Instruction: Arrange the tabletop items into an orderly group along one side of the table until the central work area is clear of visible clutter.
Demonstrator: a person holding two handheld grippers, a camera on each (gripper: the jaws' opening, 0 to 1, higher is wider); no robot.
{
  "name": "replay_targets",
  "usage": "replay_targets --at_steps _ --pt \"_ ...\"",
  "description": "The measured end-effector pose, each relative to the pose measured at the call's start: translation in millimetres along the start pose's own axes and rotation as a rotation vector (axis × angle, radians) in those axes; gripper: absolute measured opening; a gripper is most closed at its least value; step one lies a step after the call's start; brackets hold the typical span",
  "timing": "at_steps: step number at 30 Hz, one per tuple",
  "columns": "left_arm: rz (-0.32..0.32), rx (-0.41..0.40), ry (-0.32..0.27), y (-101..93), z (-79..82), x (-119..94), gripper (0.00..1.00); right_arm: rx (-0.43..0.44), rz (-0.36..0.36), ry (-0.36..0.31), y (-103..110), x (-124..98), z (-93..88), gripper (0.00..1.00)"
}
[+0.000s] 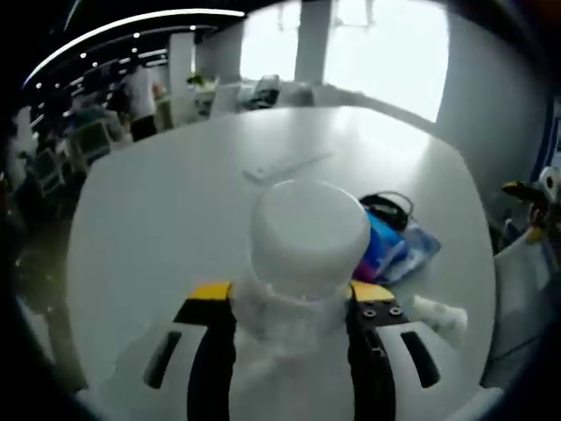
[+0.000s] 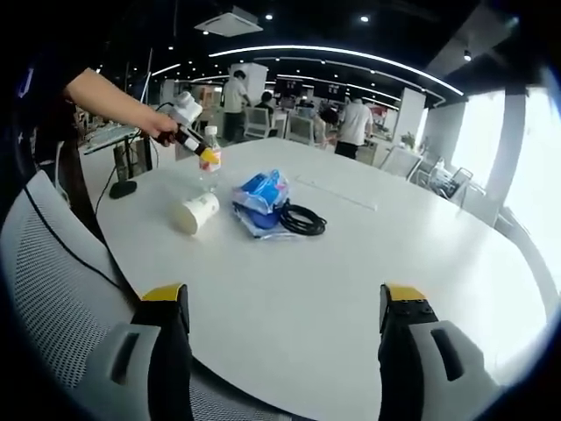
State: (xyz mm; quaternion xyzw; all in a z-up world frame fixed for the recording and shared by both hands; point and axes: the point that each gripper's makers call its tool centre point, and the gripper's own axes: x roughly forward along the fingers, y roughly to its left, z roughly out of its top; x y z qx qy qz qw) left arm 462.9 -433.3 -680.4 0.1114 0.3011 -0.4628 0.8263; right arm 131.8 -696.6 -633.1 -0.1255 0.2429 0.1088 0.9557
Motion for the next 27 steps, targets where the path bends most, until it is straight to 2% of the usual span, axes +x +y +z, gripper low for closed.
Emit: replay_targets --at_steps 3,8,12,17,23,27 --pt "-0.006 -0.001 -0.002 -0.9 0.0 0 0.47 0.000 -0.001 -0.001 0 0 0.1 0.89" --pt "0.006 0.040 -0.014 -1.4 2.4 -2 0.48 0.000 -0.002 -0.001 0 0 0.4 0.89" --pt "0.008 0.056 -0.050 -2.9 10.3 -9 0.55 -0.001 -0.002 -0.003 0 -1 0.8 0.89" --pt "0.009 0.063 -0.054 -6.9 10.7 -18 0.60 -0.001 -0.001 -0.005 0 -1 1.1 0.89" --pt "0.054 0.010 -0.064 -6.4 5.5 -32 0.66 0.009 -0.010 -0.002 -2 -1 0.3 0.89" --pt "0.071 0.007 -0.075 -10.2 3.8 -43 0.68 -0.004 -0.004 0.001 0 0 -0.7 0.89"
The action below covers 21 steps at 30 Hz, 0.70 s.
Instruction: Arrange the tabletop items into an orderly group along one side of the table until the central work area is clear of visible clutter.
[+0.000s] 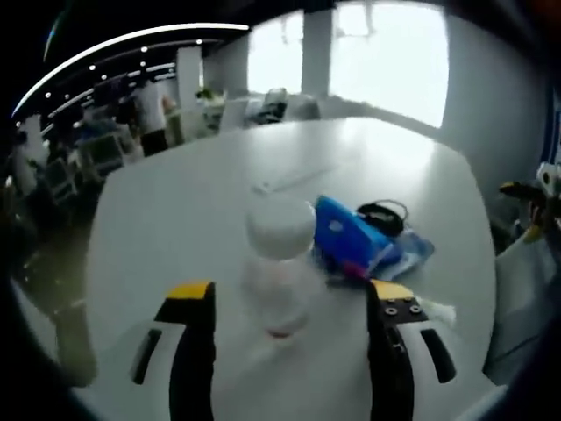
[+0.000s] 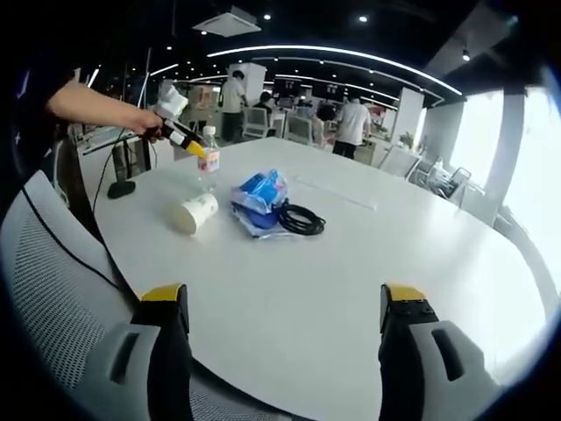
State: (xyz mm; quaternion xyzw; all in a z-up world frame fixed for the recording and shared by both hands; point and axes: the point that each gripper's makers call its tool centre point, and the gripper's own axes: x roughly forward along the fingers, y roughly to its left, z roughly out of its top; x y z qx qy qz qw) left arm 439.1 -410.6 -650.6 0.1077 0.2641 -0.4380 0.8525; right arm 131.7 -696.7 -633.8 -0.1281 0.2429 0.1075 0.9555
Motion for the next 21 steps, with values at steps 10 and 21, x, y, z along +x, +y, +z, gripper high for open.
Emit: replay_targets --at_steps 10,21 --pt "0.033 -0.007 -0.020 -18.9 -1.8 -28 0.76 0.017 0.008 0.007 2 2 -2.5 0.91" --pt "0.054 -0.027 -0.090 -54.0 11.0 -51 0.82 0.015 -0.015 0.015 -3 2 -4.3 0.91"
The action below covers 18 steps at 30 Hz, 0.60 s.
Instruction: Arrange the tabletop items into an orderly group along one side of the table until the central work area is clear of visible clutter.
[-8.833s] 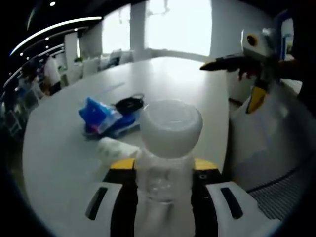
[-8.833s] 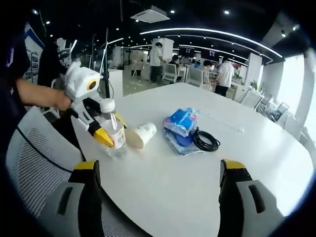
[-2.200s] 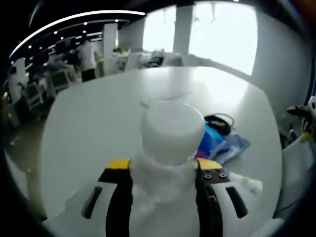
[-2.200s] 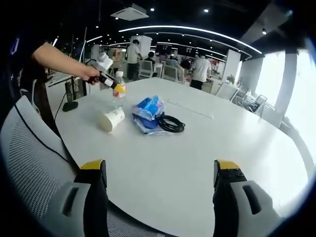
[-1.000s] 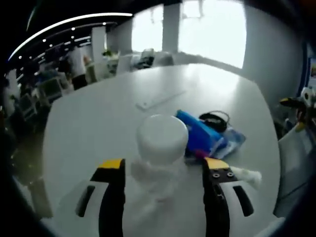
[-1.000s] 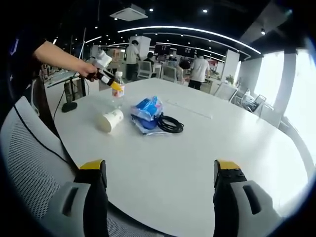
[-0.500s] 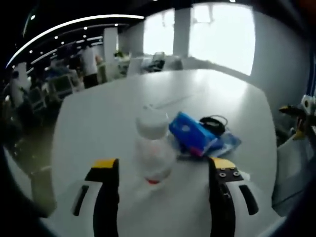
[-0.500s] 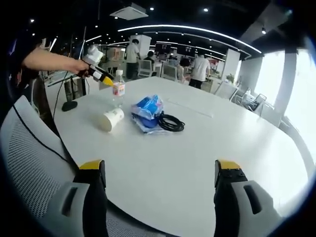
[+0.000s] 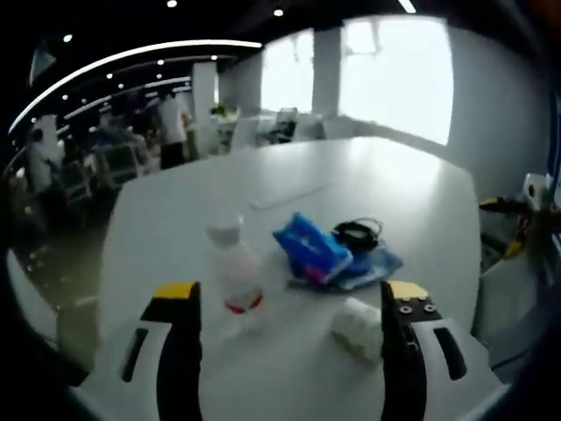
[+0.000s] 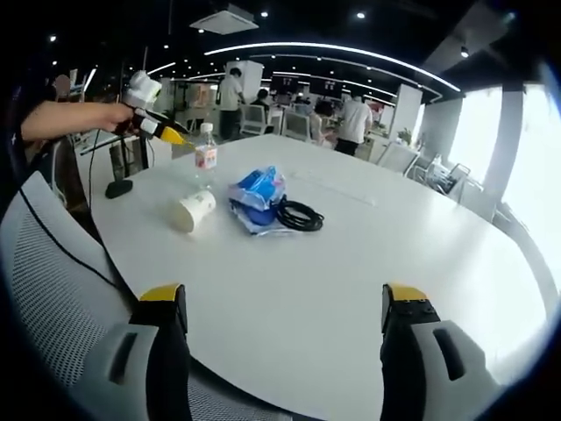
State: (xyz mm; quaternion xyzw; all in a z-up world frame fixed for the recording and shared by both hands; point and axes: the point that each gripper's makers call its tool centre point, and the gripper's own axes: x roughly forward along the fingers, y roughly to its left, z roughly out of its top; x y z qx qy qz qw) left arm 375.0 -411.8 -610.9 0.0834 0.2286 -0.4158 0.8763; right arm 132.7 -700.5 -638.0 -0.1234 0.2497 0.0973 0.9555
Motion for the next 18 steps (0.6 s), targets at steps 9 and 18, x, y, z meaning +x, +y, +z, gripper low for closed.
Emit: replay_targets --at_steps 9,18 --pt "-0.006 0.025 -0.057 -34.5 4.0 -19 0.94 -0.002 -0.015 0.003 -3 -1 -1.0 0.91" --pt "-0.002 0.045 -0.075 -62.2 -1.0 -37 1.00 -0.013 -0.015 0.008 -2 -1 -1.9 0.93"
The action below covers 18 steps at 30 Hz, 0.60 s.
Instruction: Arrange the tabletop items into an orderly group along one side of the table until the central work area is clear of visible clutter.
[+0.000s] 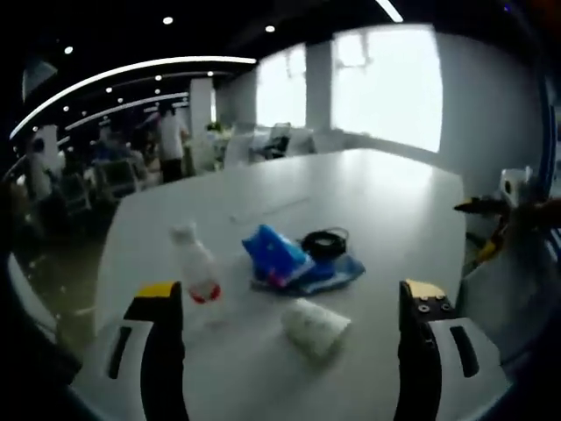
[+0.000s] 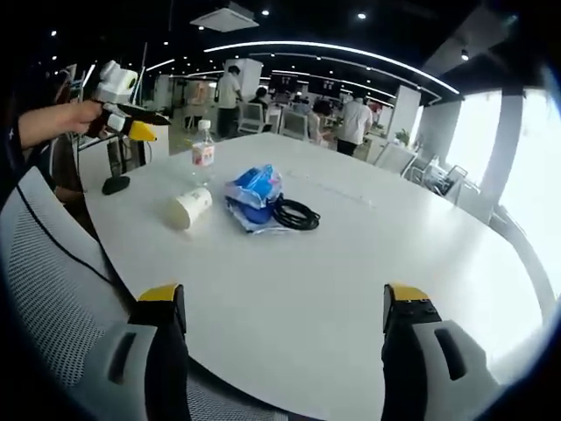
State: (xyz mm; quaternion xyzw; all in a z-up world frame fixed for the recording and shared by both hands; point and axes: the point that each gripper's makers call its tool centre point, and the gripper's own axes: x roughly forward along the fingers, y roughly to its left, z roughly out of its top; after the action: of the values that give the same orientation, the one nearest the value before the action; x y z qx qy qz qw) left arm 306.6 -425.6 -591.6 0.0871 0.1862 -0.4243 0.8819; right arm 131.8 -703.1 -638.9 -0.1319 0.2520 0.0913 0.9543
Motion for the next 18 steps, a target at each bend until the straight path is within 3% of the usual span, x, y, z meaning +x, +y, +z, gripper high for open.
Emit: replay_targets --at_steps 6,10,18 --pt "-0.002 0.033 0.005 -22.4 -7.5 -14 1.00 0.014 -0.008 -0.008 -2 0 1.7 0.93" --pt "-0.015 0.038 0.047 -37.4 -26.3 -20 1.00 0.021 -0.011 -0.015 -3 -1 3.1 0.94" --pt "-0.028 0.012 0.080 -48.4 -39.7 -26 1.00 0.015 -0.003 -0.007 -1 -1 2.3 0.94"
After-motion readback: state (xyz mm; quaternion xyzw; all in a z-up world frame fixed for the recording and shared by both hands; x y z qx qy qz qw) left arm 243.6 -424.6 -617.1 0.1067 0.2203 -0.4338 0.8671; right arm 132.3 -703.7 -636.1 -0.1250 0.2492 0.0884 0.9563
